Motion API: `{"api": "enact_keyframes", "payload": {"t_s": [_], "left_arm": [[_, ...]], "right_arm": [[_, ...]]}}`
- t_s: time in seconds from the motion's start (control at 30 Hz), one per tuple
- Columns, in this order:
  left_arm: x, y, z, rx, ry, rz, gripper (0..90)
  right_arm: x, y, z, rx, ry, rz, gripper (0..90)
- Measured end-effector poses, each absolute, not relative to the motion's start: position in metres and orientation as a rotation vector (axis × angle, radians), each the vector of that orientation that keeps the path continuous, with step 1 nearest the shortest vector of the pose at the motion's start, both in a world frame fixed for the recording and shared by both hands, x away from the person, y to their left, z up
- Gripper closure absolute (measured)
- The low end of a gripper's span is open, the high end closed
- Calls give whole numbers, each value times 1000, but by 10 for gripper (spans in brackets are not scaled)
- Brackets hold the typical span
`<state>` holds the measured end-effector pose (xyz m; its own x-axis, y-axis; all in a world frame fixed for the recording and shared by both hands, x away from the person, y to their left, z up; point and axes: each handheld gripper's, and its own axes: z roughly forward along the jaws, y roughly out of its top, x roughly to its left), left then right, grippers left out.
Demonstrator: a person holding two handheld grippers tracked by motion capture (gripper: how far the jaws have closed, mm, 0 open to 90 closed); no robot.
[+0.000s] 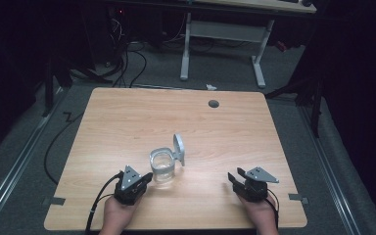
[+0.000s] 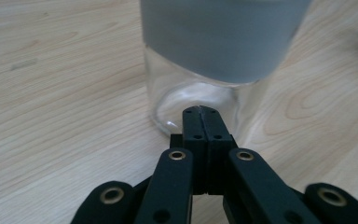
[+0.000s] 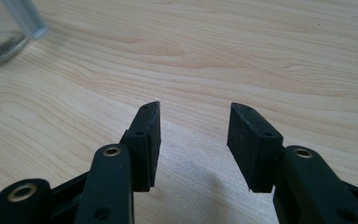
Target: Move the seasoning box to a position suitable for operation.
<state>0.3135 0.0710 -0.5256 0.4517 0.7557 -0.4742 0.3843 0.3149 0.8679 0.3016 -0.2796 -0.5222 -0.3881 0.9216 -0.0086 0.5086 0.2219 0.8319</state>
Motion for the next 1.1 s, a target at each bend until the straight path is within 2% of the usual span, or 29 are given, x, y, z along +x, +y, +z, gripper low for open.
{"api": "enact_keyframes", "payload": {"t_s": [0.1,0.13,0.17,0.27,0.4,0.5,0.73,0.93,1.1], "left_arm": [[310,64,-526,1315,1129,324,900],[308,57,-525,1323,1115,310,900],[306,53,-525,1329,1104,302,900],[304,47,-525,1337,1084,314,900],[308,58,-525,1319,1111,349,900],[334,82,-524,1258,1192,397,900],[370,76,-526,1262,1220,411,900],[370,67,-526,1276,1202,380,900],[361,65,-527,1278,1193,369,900]], "right_arm": [[302,-279,-522,1315,1990,1060,568],[302,-279,-522,1312,2002,1071,643],[302,-279,-522,1315,2007,1075,662],[303,-280,-522,1308,2032,1084,683],[302,-280,-522,1312,2038,1091,682],[301,-281,-521,1316,2037,1098,686],[302,-280,-521,1304,2046,1094,653],[303,-283,-523,1322,2043,1088,603],[302,-283,-523,1330,2036,1094,595]]}}
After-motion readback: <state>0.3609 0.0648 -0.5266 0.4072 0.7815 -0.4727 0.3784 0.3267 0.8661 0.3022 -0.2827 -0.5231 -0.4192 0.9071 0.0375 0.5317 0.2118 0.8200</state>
